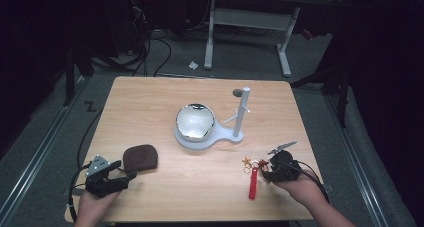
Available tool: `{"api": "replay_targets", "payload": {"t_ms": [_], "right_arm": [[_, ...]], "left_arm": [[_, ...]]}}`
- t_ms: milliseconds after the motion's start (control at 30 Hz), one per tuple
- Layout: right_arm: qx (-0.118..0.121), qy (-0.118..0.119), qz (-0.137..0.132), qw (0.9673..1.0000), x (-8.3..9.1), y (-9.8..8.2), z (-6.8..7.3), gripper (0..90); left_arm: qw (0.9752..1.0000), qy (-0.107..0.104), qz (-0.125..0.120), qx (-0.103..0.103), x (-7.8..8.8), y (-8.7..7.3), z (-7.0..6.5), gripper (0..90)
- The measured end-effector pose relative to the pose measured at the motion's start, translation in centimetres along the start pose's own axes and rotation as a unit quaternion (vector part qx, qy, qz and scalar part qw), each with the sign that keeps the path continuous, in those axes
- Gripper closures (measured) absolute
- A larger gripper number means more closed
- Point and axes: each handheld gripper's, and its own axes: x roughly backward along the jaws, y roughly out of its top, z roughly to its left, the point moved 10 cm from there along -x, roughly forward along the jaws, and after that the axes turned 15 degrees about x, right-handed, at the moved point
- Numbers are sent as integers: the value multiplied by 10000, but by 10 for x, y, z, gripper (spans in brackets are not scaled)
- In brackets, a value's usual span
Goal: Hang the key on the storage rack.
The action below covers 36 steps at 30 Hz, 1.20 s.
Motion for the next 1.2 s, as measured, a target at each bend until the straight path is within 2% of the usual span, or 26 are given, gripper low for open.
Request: {"api": "replay_targets", "payload": {"t_ms": [67, 267, 300, 767, 1200], "right_arm": [[-46, -15, 130, 9999, -4, 3, 0, 559], [-106, -60, 269, 9996, -10, 7, 1, 581], [-34, -77, 294, 9995, -13, 9, 0, 596], [82, -223, 491, 9985, -23, 8, -2, 629], [128, -70, 355, 9993, -25, 9, -4, 635]], "left_arm": [[10000, -12, 7, -5, 0, 0, 0, 245], [10000, -58, 13, 46, 0, 0, 1, 247], [10000, -68, 11, 49, 1, 0, 1, 248], [9999, -116, -5, 79, 1, 1, 2, 251], [9999, -101, -26, 88, 2, 1, 1, 253]]}}
